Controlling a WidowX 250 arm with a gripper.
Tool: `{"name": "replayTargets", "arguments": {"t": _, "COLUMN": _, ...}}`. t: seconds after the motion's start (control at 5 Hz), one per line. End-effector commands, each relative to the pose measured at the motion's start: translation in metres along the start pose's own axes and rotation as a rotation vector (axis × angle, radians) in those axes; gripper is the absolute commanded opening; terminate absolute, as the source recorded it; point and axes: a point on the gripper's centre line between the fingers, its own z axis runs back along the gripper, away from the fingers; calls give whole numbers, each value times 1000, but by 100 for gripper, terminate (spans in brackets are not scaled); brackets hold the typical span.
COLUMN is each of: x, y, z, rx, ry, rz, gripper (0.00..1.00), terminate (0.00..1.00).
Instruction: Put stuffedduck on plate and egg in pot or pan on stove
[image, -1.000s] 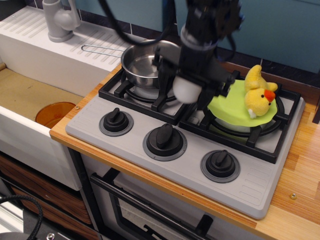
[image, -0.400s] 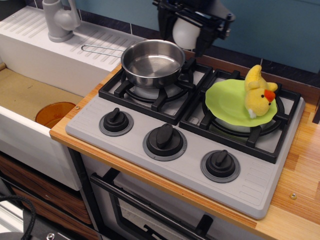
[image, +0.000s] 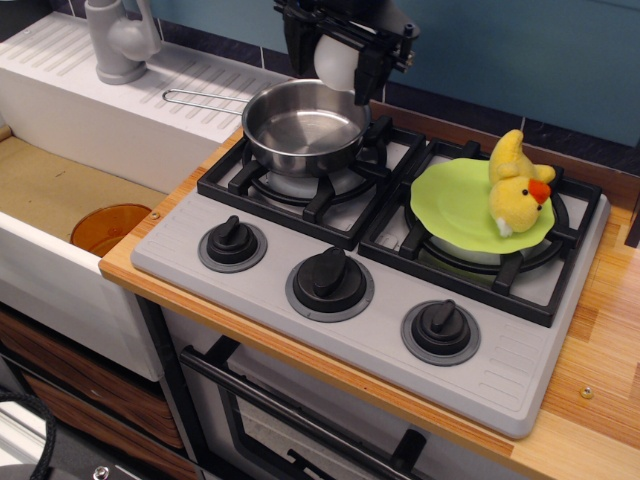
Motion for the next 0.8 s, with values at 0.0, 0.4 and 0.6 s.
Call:
{"name": "replayTargets", "arguments": {"t": 0.0, "x": -1, "y": 11, "z": -5, "rx": -5, "ry": -58, "rz": 22, "gripper": 0, "terminate": 0}}
{"name": "replayTargets", "arguments": {"t": 0.4, "x": -3, "y": 14, "z": -21, "rx": -30, "ry": -73, "rz": 15, "gripper": 100, "terminate": 0}}
{"name": "replayTargets", "arguments": {"t": 0.6, "x": -3, "y": 10, "z": -15, "rx": -32, "ry": -57, "rz": 21, "gripper": 100, "terminate": 0}}
